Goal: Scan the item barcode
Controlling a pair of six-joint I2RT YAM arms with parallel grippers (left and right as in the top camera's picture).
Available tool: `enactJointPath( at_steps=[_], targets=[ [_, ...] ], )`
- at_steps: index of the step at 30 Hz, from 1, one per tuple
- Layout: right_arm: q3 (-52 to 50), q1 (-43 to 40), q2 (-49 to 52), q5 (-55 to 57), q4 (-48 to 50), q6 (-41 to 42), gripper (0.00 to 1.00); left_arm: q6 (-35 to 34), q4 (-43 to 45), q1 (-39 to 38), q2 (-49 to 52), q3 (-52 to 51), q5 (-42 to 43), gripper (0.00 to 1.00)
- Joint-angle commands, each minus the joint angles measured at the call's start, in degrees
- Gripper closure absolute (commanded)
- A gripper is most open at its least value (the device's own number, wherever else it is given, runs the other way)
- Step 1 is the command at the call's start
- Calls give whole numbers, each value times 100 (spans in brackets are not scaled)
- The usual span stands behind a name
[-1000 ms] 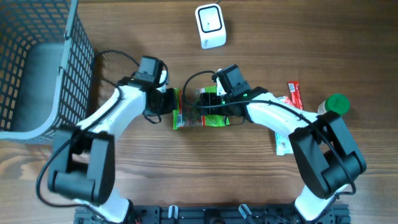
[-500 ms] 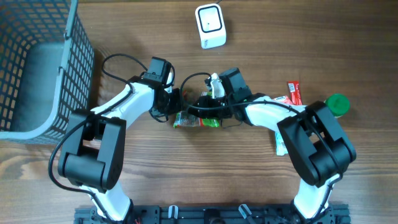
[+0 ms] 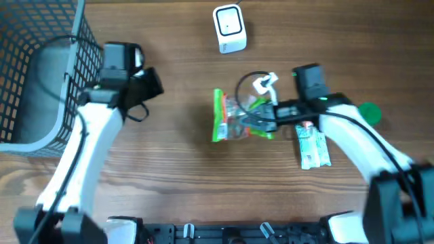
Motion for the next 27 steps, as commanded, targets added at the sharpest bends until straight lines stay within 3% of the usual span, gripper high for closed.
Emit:
enactJointPath(
  at_steps=[1,2,7,9,10,11,12,19,27],
  targets=[
    [24,-450,-1078,-717,-743,-1419,96,955,-48,236,-433,61,-118,96],
    [24,-514,-1384,-922,-949,-1668,96,1091,-48,240,-420,61,-118,96],
    [24,-542,-2236,-935,-975,-1373,96,1314,79,350,-376,61,-116,86],
    [24,-542,-2236,-931,-953,-1370,96,1419,79,380,-376,61,-118,72],
    [24,-542,-2238,-933,-938,-1366,96,1421,81,380,-376,61,-127,53],
    [24,-542,-2236,-931,-916,-1355,96,1421,85,380,-376,61,-203,17],
    [24,-542,-2236,-931,-914,-1355,96,1419,83,380,-376,61,-295,0],
    [24,-542,-2236,-835,-909,-1329,96,1419,37,380,-376,61,-337,0],
    [24,-540,-2236,498,-863,-914,96,1419,37,380,-376,61,-334,0]
  ],
)
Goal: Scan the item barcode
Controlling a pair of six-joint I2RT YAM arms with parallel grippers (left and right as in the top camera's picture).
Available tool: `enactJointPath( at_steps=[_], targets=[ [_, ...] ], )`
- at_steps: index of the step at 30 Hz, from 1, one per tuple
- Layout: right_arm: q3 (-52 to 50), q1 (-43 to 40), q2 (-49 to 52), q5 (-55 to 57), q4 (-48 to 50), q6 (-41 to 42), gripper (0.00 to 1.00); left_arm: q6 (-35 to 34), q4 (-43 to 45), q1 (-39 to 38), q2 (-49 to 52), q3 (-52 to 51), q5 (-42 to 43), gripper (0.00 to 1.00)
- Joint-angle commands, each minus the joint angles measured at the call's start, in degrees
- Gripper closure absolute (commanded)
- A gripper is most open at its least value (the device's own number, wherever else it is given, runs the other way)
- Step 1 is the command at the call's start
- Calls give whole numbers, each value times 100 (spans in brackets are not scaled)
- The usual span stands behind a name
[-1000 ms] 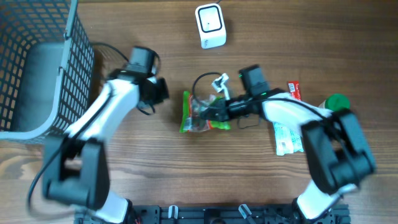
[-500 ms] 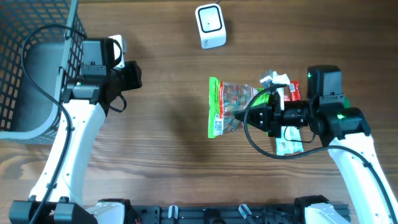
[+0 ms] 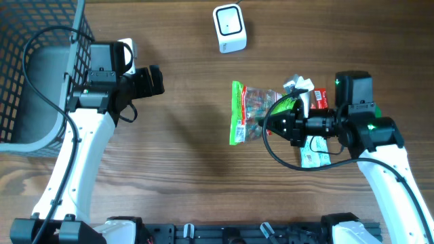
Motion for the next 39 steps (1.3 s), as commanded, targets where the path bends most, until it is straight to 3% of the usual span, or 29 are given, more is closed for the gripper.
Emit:
enactJointPath(
  at_steps=[1,7,10,15,16,19,24,27,31,36,39],
  targets=[
    [28,-13,-72,299,144,61,96,109,2,31,39,37,-101,0],
    [155,-15,-72,1582,584,402,96,109,2,31,39,37,-98,0],
    [1191,-15,-26,1840,313,538,96,109,2,33,39,37,-101,0],
    [4216,-13,1158,2564,-1539,103,96,109,2,31,39,37,-98,0],
    [5591,-11,1895,2833,-2337,22,96,109,2,33,39,37,-98,0],
    [7643,203,3167,3700,-2940,-90,96,109,2,33,39,37,-98,0],
    [7908,1147,4240,5368,-2498,-1449,96,109,2,33,39,37,-98,0],
    [7903,1753,5005,7145,-2017,-2094,96,109,2,31,39,37,-101,0],
    [7903,2258,6048,9451,-498,-2688,96,109,2,33,39,37,-101,0],
    [7790,2487,7088,11088,1786,-2955,95,109,2,33,39,37,-98,0],
    [7785,2579,7648,11475,2975,-4011,96,109,2,31,39,37,-101,0]
  ],
)
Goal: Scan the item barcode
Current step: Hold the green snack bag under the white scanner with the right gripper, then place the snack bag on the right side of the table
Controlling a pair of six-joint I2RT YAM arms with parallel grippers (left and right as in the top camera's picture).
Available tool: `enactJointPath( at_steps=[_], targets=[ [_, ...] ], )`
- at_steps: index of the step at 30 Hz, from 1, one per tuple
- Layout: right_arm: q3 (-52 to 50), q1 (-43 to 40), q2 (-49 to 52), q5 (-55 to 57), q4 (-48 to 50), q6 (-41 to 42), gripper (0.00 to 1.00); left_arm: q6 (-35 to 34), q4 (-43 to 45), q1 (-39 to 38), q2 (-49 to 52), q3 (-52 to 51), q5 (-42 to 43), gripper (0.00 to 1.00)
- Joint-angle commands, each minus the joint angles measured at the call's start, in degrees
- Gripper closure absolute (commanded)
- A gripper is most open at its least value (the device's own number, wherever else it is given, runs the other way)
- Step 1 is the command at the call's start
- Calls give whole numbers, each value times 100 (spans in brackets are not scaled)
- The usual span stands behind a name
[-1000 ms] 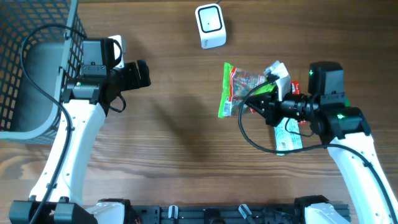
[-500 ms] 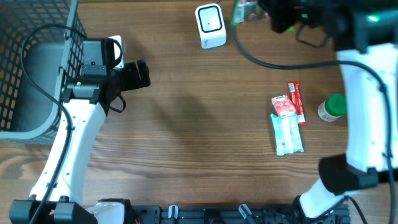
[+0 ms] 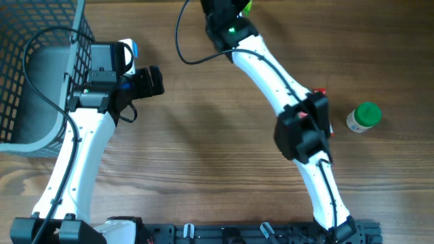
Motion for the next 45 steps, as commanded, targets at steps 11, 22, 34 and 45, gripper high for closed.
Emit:
enactJointPath(
  at_steps=[11,22,34,45],
  targets=[
    [0,297,973,291,127,-549,96,107,7,31,22,37,-57,0],
    [0,330,667,114,-479,1805,96,107,7,31,22,37,-59,0],
    [-149,-1128,-1486,-6376,-6931,3508,96,107,7,33,22,37,-57,0],
    [-3091,-1222,-1703,-3641,-6349,4854,33,107,7,33,22,37,-57,0]
  ],
)
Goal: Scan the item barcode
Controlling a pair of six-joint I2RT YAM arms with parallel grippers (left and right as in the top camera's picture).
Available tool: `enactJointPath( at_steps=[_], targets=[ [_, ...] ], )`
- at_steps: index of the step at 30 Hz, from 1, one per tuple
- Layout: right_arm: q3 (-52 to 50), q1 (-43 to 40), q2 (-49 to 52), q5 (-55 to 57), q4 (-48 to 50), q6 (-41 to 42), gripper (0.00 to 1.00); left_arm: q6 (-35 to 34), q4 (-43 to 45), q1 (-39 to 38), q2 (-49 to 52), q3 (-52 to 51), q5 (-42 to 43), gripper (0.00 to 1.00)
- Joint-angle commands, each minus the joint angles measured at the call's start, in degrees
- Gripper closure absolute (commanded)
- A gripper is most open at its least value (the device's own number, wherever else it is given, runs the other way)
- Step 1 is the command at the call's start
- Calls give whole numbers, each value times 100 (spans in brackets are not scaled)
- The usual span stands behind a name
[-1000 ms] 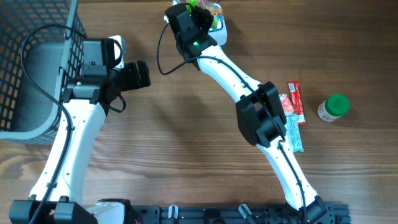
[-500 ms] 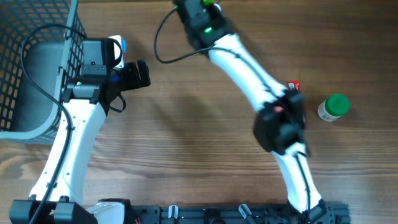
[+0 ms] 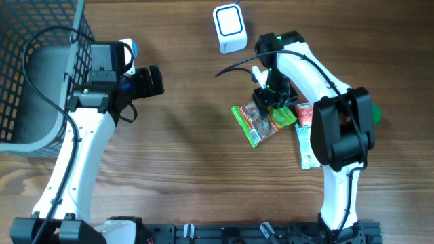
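A clear snack bag with green edges (image 3: pixel 260 122) sits tilted just right of the table's middle. My right gripper (image 3: pixel 268 102) points down onto its upper edge and is shut on it. I cannot tell whether the bag rests on the wood or hangs just above it. The white barcode scanner (image 3: pixel 229 28) stands at the back, up and left of the bag. My left gripper (image 3: pixel 153 80) hovers at the left beside the basket, holding nothing; its fingers merge into one dark block.
A dark wire basket (image 3: pixel 41 68) fills the far left corner. A red and white packet (image 3: pixel 304 114) and a white and green packet (image 3: pixel 308 146) lie right of the bag. A green-capped bottle (image 3: pixel 374 112) peeks out behind my right arm.
My right arm was stretched high toward the back over the scanner, hiding it. Now it is lowered, with the bag below and right of the scanner. The left arm is unchanged.
My right gripper first held the snack bag at mid-table among the packets. Then the bag was lifted and turned upright. Then the arm reached up over the scanner at the back edge. Now the bag is back low near the packets, still gripped.
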Motion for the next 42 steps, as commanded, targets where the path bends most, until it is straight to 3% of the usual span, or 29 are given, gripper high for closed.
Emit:
enactJointPath(
  at_steps=[1,5,6,10,18,25,42],
  targets=[
    [22,-2,-448,1086,35,695,32,107,17,33,17,37,-37,0],
    [28,-70,-1473,1392,352,1119,28,107,17,33,17,37,-35,0],
    [28,-68,-1661,1211,450,1320,0,107,17,33,17,37,-37,0],
    [26,-68,-1729,717,702,1305,0,107,17,33,17,37,-35,0],
    [26,-68,-1729,715,3038,1307,0,107,17,31,17,37,-35,0],
    [17,-85,-1954,715,3215,1307,0,107,17,33,17,37,-37,0],
    [17,-85,-6142,951,3042,1248,0,107,17,31,17,37,-35,0]
  ],
)
